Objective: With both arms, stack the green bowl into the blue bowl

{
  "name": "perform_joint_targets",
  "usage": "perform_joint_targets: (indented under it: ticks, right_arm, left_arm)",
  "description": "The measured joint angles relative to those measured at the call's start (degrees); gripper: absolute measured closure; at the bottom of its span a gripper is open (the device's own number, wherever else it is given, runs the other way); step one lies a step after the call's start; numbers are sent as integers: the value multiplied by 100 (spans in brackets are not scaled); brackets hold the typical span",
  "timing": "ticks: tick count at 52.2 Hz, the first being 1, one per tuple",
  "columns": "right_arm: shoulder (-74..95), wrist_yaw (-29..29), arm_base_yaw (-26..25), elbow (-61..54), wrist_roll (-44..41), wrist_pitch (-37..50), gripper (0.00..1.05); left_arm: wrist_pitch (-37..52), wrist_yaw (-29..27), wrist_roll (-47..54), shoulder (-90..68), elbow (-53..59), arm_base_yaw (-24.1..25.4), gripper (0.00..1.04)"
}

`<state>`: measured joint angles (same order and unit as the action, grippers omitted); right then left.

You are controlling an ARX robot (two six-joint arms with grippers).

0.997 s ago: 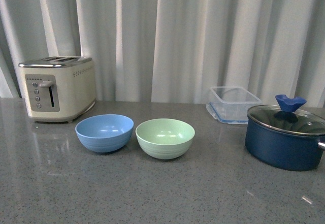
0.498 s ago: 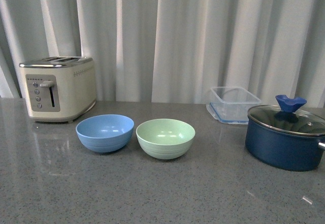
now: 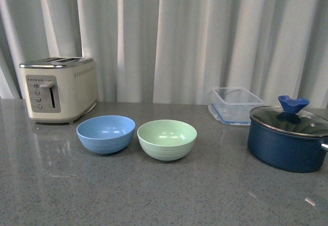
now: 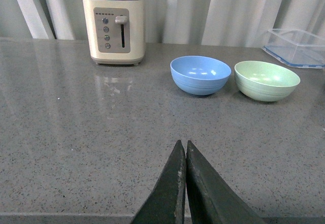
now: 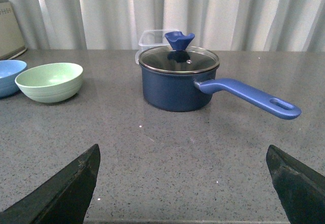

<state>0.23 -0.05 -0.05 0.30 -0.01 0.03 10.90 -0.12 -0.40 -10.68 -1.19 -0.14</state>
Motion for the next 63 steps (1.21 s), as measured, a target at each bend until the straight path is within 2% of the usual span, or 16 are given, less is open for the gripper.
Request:
perform_joint_targets:
  ticks: [4,10,30,38,39,44,46,56,63]
  right_arm:
    - [0,0,0,0,0,0,10]
    - [0,0,0,0,0,0,10]
    - [0,0,0,0,0,0,10]
    - [0,0,0,0,0,0,10]
    - [98,26,7,57,-7,-162,10]
    - [1596,127,129,1071,-111,-2068,10]
    - [2450,177,232,1473,-201,-2424,10]
    - [5847,492,911,3659,-313,-1628,10]
    - [7381,603,1379,5038,13,-1707,10]
  left_arm:
    - [-109,0,0,107,-2,0,101]
    - [-1008,2,0,820,-2,0,101]
    - [-1086,-2,0,1045,-2,0,99]
    - [-1086,-2,2,1045,-2,0,74]
    - [-1086,-2,2,1045,-2,0,72]
    - [-1086,-2,4,1045,-2,0,56]
    - [-1086,9,9,1047,-2,0,47]
    - [-1086,7,11,1047,-2,0,6]
    - [-1086,9,15,1047,-2,0,7]
